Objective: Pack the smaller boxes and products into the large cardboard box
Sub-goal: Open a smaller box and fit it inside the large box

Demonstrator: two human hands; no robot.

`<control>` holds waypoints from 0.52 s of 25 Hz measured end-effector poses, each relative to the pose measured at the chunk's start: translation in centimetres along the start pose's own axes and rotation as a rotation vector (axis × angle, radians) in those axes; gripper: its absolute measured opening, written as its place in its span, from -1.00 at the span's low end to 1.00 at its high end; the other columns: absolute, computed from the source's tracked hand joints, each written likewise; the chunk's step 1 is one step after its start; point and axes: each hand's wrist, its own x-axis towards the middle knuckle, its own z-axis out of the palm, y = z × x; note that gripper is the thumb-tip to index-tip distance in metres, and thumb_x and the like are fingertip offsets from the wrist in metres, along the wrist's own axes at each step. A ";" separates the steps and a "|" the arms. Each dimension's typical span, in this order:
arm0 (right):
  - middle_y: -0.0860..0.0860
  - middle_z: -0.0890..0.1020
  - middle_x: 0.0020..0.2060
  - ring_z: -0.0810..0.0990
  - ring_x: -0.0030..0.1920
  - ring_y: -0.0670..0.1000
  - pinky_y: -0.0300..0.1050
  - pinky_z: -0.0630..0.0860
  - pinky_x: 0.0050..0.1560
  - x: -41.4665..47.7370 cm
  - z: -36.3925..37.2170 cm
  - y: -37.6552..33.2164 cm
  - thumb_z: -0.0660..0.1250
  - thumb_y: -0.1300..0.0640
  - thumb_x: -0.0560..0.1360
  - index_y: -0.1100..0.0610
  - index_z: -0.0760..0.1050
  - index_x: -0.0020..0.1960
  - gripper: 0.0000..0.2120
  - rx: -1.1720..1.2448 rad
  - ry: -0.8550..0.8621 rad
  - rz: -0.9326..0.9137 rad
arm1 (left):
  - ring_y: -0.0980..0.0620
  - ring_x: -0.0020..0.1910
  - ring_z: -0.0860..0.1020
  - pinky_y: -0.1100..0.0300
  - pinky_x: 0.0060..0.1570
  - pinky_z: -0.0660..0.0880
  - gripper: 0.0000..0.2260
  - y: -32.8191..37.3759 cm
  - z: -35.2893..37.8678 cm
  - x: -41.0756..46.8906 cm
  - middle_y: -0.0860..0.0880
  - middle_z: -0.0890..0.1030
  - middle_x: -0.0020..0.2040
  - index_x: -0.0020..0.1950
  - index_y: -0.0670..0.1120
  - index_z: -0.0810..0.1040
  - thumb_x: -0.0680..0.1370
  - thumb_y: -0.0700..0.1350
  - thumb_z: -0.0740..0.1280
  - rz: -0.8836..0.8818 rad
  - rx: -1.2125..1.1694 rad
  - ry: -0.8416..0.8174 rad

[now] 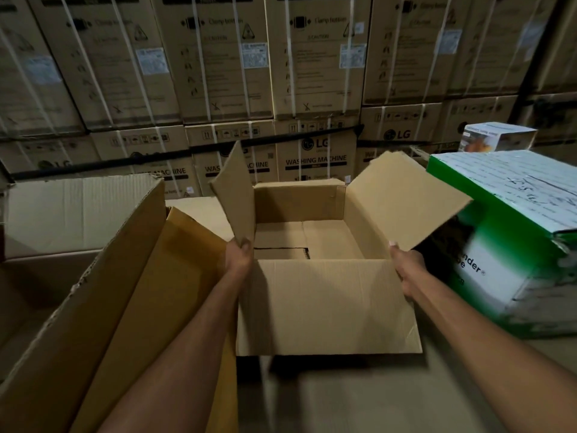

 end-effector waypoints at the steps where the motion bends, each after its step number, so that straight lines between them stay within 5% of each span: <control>1: 0.16 0.64 -0.03 0.65 -0.06 0.19 0.09 0.63 0.01 -0.9 -0.5 0.1 0.28 -0.15 0.64 0.25 0.51 0.23 -0.55 0.018 0.027 -0.013 | -0.13 0.09 0.54 0.05 0.02 0.45 -0.71 0.0 -0.1 -0.6 -0.06 0.51 0.03 0.34 -0.15 0.49 0.73 -0.03 0.14 0.065 -0.014 -0.030; 7: 0.21 0.53 0.33 0.54 0.30 0.24 0.14 0.52 0.29 -7.4 -3.8 -2.4 0.26 -0.09 0.67 0.29 0.33 0.48 -0.44 0.127 0.150 -0.121 | 0.00 -0.03 0.57 0.12 -0.05 0.55 -0.79 3.4 -4.1 -4.2 0.02 0.55 -0.01 0.30 -0.07 0.51 0.70 -0.19 0.18 0.235 -0.029 0.096; 13: 0.11 0.58 0.12 0.57 0.07 0.11 -0.03 0.51 0.04 -16.5 -9.2 -8.7 0.24 -0.14 0.67 0.24 0.41 0.37 -0.51 0.240 0.202 -0.261 | -0.04 0.04 0.60 0.03 0.13 0.56 -0.79 9.0 -11.8 -9.6 -0.04 0.58 0.05 0.31 -0.07 0.51 0.69 -0.11 0.21 0.254 -0.244 0.159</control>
